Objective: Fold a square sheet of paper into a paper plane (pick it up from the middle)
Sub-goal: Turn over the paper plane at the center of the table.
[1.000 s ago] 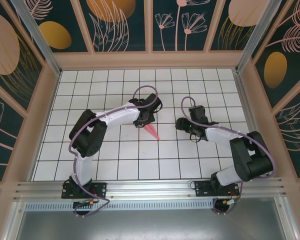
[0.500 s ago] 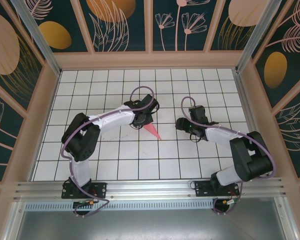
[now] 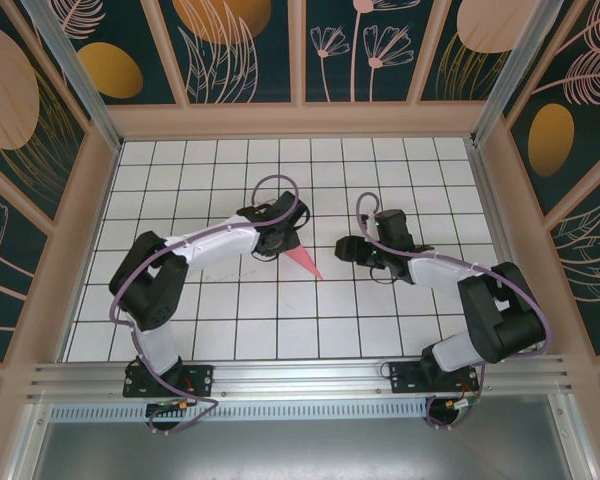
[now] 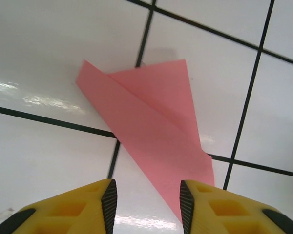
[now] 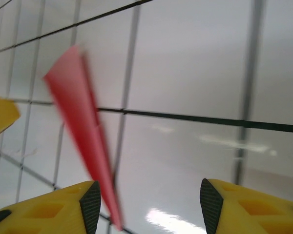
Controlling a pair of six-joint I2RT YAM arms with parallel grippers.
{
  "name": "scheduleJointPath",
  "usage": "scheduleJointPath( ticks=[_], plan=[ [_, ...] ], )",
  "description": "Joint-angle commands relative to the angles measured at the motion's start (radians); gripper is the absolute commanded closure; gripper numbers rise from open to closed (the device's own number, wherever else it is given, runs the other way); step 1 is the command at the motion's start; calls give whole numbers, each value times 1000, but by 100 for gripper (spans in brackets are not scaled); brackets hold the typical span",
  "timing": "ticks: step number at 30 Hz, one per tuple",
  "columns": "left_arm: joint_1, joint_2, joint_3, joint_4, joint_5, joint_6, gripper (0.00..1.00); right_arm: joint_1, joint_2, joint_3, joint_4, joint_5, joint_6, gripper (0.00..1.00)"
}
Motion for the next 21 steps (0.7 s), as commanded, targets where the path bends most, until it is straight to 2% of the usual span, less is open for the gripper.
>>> scheduleJointPath(
  ticks=[1,8,13,17,21],
  plan=[
    [59,-76,-73,57,-20,7,55,70,78,105,33,-91,-39,41],
    [174,-225,-239,151,23,23,48,119,269,287,2,-115,-23,47],
    [204,-277,-299,153,8,42,42,127,367,373,-21,-186,-51,52],
    [212,-287,-319,160,8,55,38,136,410,419,-44,-223,-80,53],
    [217,-288,-331,163,6,62,36,136,444,460,-64,-257,-99,57]
  ],
)
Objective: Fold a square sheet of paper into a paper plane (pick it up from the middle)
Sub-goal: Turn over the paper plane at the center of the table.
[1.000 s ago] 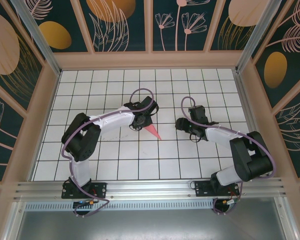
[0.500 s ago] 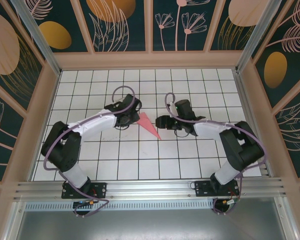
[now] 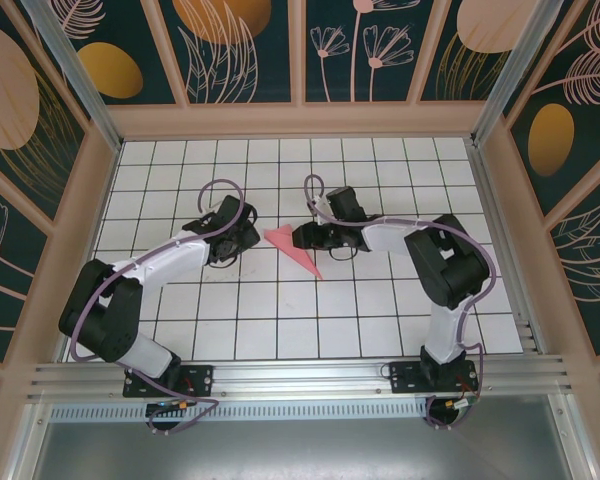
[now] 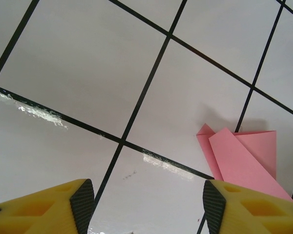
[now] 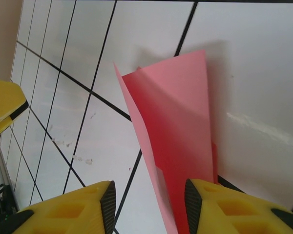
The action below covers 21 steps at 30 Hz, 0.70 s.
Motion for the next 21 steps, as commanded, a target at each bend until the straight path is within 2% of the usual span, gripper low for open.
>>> scheduleJointPath(
  ticks=[1,5,13,14,18,21],
  plan=[
    [12,-24,-19,17,0,25,36,7,26,48,-24,-80,-43,59],
    [20,-24,-28,25,7,32,35,10,45,74,-46,-81,-66,66],
    [30,-38,-45,39,23,36,33,12,52,99,-80,-30,-110,90],
    [32,-41,-46,39,22,32,25,11,48,100,-83,-16,-113,93],
    [34,-50,-52,43,18,36,22,11,-11,87,-78,56,-117,99],
    [35,-60,-55,44,9,41,13,12,-95,65,-84,167,-116,100]
  ],
)
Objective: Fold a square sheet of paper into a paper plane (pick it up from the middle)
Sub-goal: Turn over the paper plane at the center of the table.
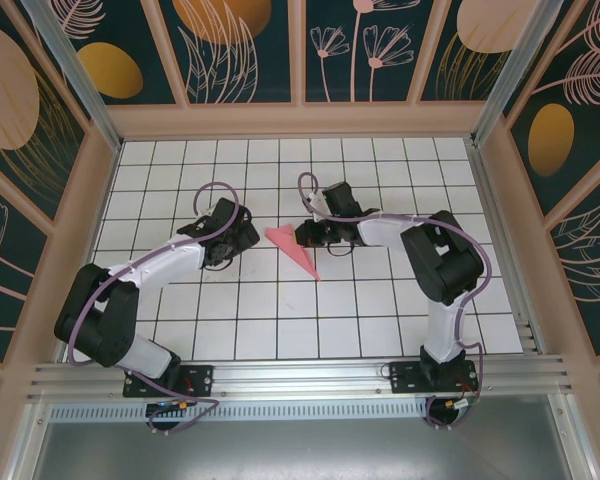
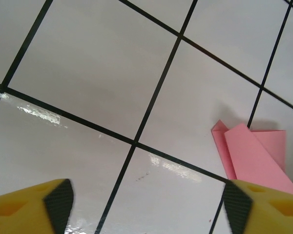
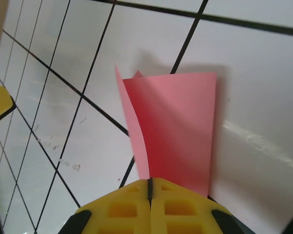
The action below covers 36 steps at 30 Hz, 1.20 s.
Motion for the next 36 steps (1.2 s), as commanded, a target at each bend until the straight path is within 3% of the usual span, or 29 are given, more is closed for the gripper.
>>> scheduleJointPath(
  ticks=[1,5,10,15,20,26,30,36],
  plan=[
    [9,-31,-11,15,-14,15,9,9,-140,-10,-22,148,-22,100],
    [10,-44,-27,39,-9,28,2,9,-250,-34,-71,351,1,100],
    [11,-43,-56,100,43,39,1,28,-314,-38,-129,547,54,100],
    [10,-39,-94,177,121,49,2,88,-246,15,-220,772,128,99],
    [10,-46,-137,242,171,46,2,132,-157,52,-288,904,212,99],
    [11,-52,-155,258,170,28,1,177,-72,110,-330,907,249,97],
    [11,-50,-175,296,190,-7,2,186,-38,107,-280,735,240,85],
    [11,-40,-190,375,265,-20,4,169,-115,40,-140,506,240,69]
  ],
)
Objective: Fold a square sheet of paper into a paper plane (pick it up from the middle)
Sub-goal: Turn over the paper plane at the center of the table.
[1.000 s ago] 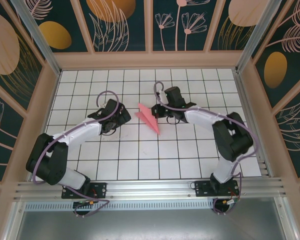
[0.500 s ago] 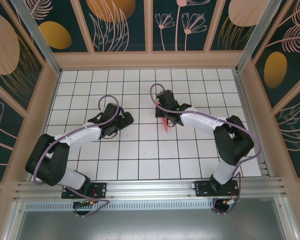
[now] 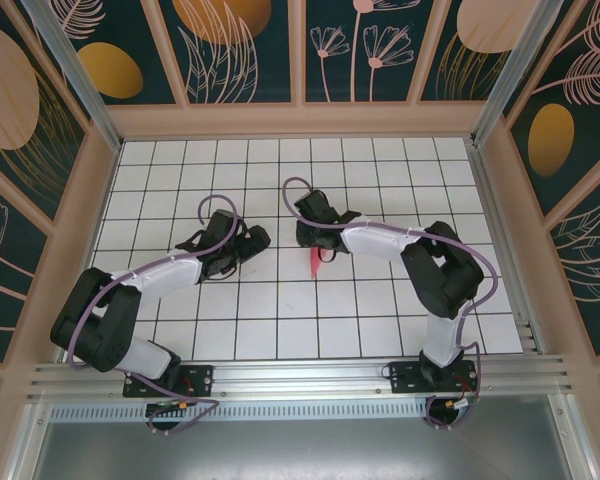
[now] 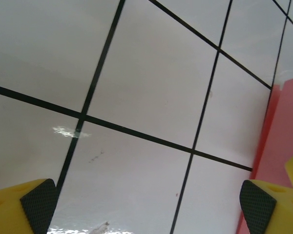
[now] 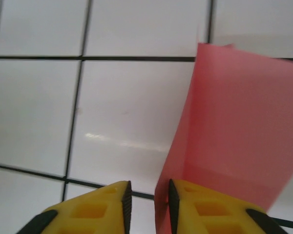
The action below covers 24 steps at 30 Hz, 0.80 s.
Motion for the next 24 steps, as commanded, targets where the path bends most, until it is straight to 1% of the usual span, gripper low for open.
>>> scheduleJointPath(
  ticks=[1,4,8,11,14,17,19,21,23,24],
  plan=[
    [5,-10,-18,97,74,-10,6,-20,-76,-39,83,-158,15,68],
    [4,-4,-11,146,133,19,10,-55,-146,-92,118,-186,37,61],
    [-12,23,23,167,179,70,14,-113,-251,-181,161,-189,68,49],
    [-44,66,75,148,184,110,17,-161,-333,-251,193,-171,87,42],
    [-72,123,131,124,173,133,22,-197,-399,-311,207,-152,92,37],
    [-76,174,156,115,161,126,34,-197,-418,-325,196,-158,68,36],
    [-75,191,157,130,154,119,43,-197,-404,-323,194,-182,46,36],
    [-75,206,161,141,142,112,49,-196,-363,-297,178,-209,26,37],
    [-76,227,171,142,144,109,53,-172,-302,-255,155,-223,7,39],
    [-75,236,179,144,150,110,57,-153,-267,-225,140,-223,-2,40]
  ],
)
